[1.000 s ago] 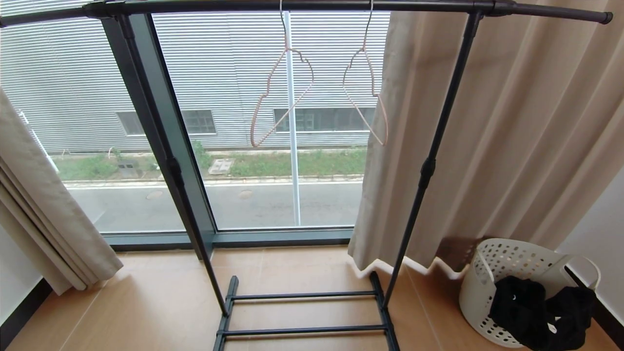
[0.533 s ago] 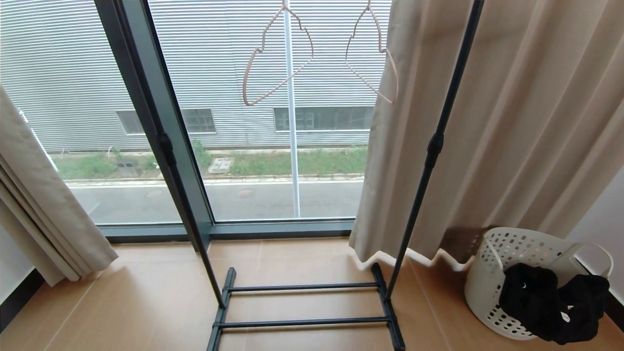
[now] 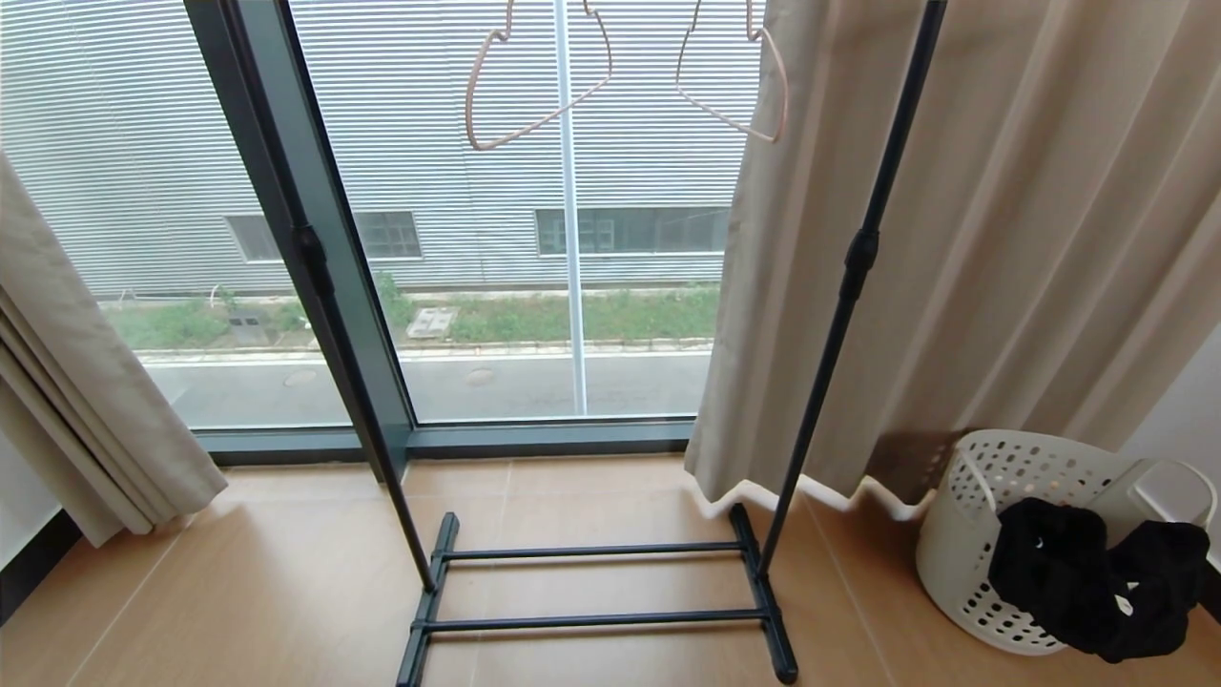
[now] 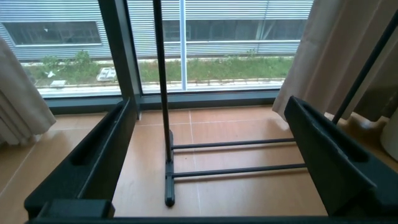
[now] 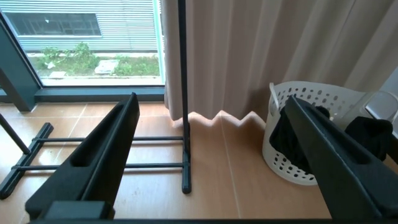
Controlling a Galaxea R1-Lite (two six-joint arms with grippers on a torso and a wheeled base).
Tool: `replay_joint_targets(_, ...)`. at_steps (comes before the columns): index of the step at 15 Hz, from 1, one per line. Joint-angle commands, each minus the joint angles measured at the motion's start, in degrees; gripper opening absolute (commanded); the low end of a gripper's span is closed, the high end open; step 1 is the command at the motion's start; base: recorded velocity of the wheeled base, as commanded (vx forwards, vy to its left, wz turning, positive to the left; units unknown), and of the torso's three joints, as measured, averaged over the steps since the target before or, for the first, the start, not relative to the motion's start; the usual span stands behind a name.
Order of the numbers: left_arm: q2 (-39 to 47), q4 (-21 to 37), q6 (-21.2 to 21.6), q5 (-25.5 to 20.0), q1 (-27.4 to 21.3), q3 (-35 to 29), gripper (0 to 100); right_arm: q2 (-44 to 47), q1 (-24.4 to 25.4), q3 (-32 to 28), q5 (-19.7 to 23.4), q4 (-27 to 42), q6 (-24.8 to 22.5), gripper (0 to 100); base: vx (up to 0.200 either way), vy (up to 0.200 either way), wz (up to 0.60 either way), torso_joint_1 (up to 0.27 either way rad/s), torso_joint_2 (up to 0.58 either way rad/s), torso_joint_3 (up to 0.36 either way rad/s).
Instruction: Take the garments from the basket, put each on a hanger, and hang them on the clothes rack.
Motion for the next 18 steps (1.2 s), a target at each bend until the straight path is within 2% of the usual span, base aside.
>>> replay_joint_targets(1,0.1,0.0,0.0,0.0,0.0,0.0,100,0.0,0.0,0.0,0.0,0.0,0.0,100,0.000,0.000,0.00,0.000,0.00,0.000)
replay_joint_targets(6,0.1,0.0,0.0,0.0,0.0,0.0,100,0.0,0.0,0.0,0.0,0.0,0.0,100,0.000,0.000,-0.60,0.000,0.00,0.001)
replay_joint_targets(8,0.1,0.0,0.0,0.0,0.0,0.0,100,0.0,0.0,0.0,0.0,0.0,0.0,100,0.000,0.000,0.00,0.000,0.00,0.000)
replay_joint_targets(18,0.1,0.1,0.0,0.0,0.0,0.0,100,0.0,0.0,0.0,0.0,0.0,0.0,100,0.000,-0.200,0.00,0.003,0.00,0.003)
